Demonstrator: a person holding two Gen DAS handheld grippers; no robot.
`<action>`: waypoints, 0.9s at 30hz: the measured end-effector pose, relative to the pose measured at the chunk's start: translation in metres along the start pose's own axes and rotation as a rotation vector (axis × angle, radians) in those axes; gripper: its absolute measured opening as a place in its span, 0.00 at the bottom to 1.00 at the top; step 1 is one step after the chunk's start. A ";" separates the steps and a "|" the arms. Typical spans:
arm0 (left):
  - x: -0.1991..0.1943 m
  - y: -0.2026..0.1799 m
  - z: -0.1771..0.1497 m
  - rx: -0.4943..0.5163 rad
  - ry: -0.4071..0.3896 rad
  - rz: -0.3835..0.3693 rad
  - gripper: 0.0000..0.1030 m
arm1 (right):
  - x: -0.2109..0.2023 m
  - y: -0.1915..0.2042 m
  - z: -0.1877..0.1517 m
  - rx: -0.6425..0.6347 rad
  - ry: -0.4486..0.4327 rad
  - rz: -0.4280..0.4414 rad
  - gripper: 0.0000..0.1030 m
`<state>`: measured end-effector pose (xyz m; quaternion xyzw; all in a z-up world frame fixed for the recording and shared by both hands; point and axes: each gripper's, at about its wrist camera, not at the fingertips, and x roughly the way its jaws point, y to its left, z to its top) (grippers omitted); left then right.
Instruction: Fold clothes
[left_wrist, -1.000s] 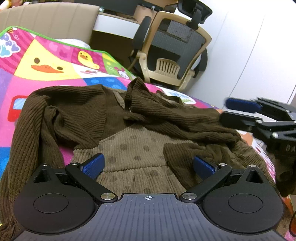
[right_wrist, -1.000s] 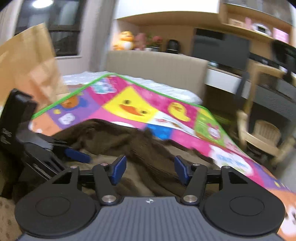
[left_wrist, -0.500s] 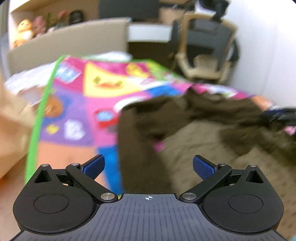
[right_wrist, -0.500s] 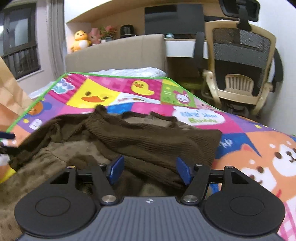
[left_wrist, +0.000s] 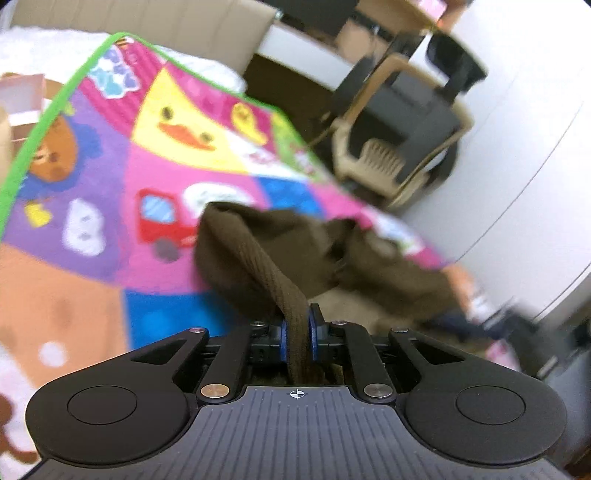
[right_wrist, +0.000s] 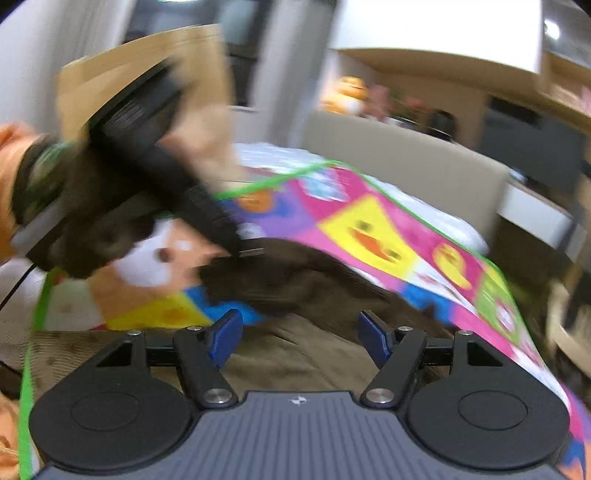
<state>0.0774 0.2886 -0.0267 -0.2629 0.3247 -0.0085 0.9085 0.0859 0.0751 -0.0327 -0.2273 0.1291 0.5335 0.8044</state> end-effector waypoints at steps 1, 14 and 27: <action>0.000 -0.003 0.004 -0.018 -0.008 -0.029 0.12 | 0.008 0.008 0.003 -0.023 -0.009 0.002 0.68; -0.024 -0.025 0.051 -0.057 -0.230 -0.152 0.87 | 0.007 -0.062 0.022 0.197 -0.117 -0.225 0.21; 0.061 -0.083 0.026 0.319 -0.070 0.090 0.95 | -0.059 -0.216 -0.091 0.732 0.124 -0.453 0.33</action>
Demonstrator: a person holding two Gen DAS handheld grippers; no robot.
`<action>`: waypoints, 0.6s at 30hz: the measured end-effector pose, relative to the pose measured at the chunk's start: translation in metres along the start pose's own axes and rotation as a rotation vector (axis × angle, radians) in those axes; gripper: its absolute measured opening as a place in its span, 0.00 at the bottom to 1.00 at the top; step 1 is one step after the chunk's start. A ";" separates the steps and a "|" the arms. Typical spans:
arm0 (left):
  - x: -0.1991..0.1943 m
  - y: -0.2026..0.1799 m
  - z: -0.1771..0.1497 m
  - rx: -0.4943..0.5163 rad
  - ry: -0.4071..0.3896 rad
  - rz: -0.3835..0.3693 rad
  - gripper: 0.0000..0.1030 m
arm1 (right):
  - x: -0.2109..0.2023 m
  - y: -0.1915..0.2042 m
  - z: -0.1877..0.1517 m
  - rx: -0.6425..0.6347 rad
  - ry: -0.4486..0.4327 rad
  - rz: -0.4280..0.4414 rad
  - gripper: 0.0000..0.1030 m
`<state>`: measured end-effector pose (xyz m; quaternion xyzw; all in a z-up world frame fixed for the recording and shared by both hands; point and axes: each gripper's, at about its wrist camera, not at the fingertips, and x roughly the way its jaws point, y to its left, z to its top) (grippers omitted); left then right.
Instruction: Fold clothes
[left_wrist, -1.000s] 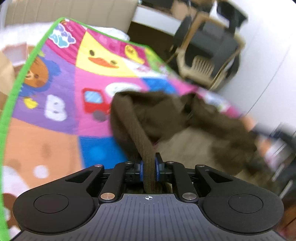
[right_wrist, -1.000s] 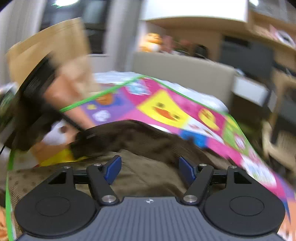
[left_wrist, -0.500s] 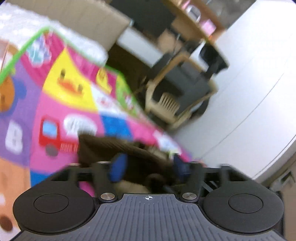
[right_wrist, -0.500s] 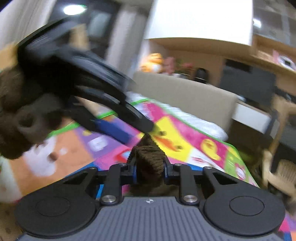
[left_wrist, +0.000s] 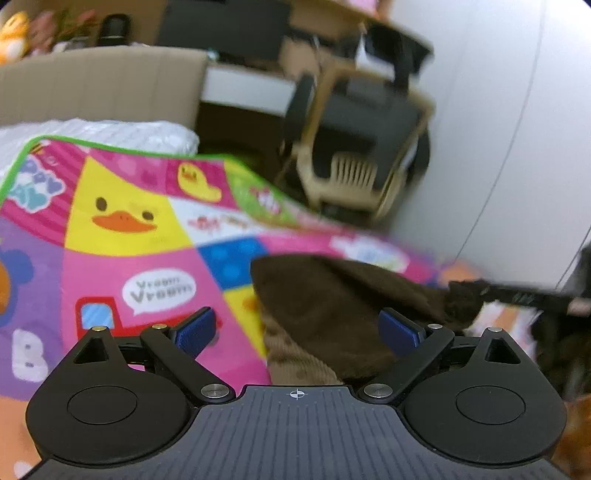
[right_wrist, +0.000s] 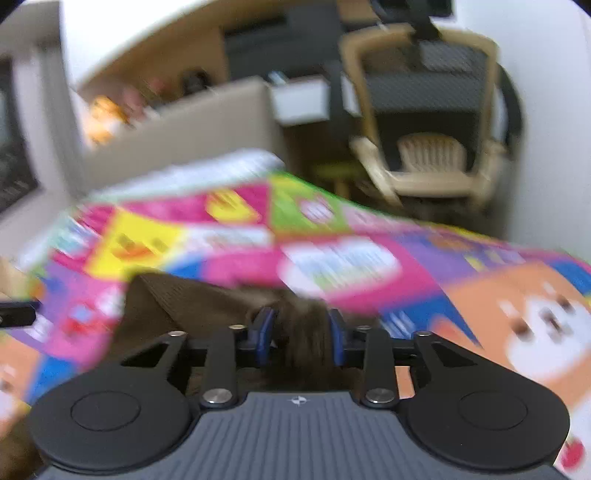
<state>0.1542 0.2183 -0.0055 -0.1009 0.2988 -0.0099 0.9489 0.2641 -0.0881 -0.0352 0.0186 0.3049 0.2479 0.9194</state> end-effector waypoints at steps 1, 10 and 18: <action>0.011 -0.006 -0.004 0.037 0.026 0.015 0.95 | 0.002 -0.005 -0.008 0.000 0.022 -0.028 0.38; 0.050 -0.018 -0.029 0.169 0.144 0.082 0.95 | -0.025 -0.003 -0.034 -0.061 -0.022 -0.014 0.64; 0.053 0.006 -0.034 0.174 0.154 0.180 0.96 | -0.022 0.016 -0.041 -0.166 0.017 -0.018 0.69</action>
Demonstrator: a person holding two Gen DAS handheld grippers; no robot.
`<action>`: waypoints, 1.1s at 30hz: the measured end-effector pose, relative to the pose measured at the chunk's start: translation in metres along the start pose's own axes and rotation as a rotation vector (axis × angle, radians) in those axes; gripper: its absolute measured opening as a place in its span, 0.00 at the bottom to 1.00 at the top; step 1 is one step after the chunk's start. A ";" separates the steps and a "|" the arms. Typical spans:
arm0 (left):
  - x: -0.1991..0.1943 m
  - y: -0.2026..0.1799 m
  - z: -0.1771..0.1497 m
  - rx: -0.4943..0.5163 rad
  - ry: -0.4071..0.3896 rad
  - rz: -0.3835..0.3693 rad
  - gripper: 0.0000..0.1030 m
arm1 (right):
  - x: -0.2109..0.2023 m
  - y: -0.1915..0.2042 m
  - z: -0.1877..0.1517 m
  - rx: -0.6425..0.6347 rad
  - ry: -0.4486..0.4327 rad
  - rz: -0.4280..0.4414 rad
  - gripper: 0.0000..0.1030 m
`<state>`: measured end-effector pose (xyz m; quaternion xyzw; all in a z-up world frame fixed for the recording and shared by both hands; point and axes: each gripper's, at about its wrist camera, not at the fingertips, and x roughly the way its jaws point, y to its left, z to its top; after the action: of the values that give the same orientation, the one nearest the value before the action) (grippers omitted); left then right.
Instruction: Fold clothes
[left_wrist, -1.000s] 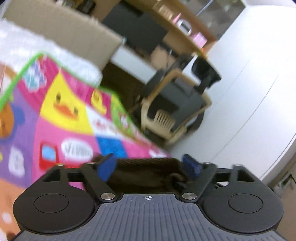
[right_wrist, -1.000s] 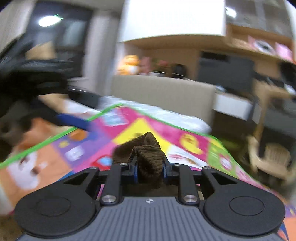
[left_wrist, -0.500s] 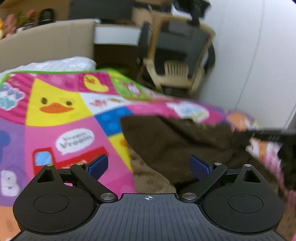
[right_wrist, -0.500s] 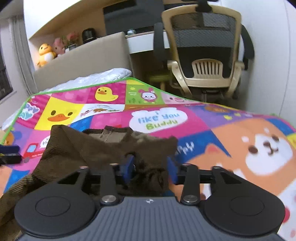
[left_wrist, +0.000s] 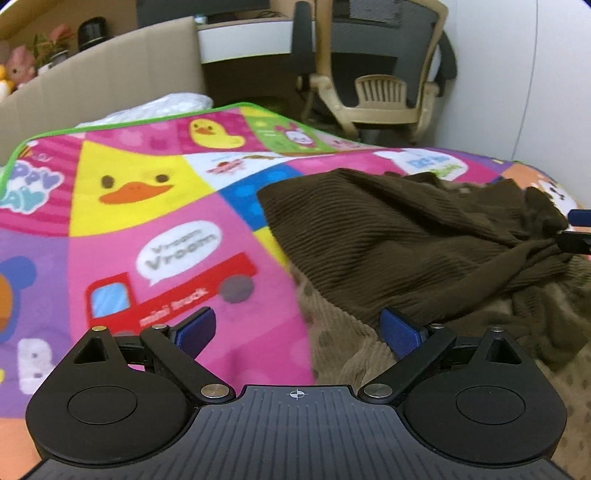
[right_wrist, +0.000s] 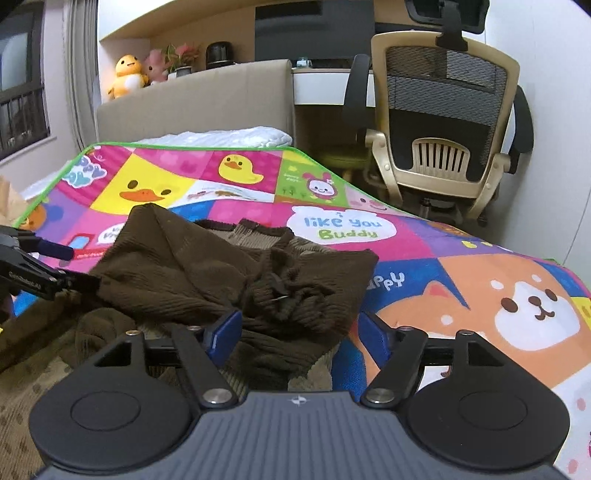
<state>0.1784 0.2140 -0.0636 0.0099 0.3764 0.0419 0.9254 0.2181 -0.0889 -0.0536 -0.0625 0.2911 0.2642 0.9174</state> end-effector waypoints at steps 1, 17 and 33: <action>-0.001 0.002 -0.001 -0.002 0.001 0.005 0.96 | 0.000 0.000 0.001 0.001 -0.002 -0.002 0.69; -0.027 0.006 0.001 0.017 0.002 -0.045 0.96 | 0.059 -0.011 0.015 -0.015 0.039 -0.120 0.68; 0.067 0.019 0.040 -0.380 0.017 -0.342 0.97 | 0.076 -0.008 0.021 -0.052 0.078 -0.166 0.68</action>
<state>0.2524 0.2391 -0.0805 -0.2285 0.3656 -0.0452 0.9012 0.2853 -0.0564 -0.0793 -0.1205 0.3136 0.1922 0.9221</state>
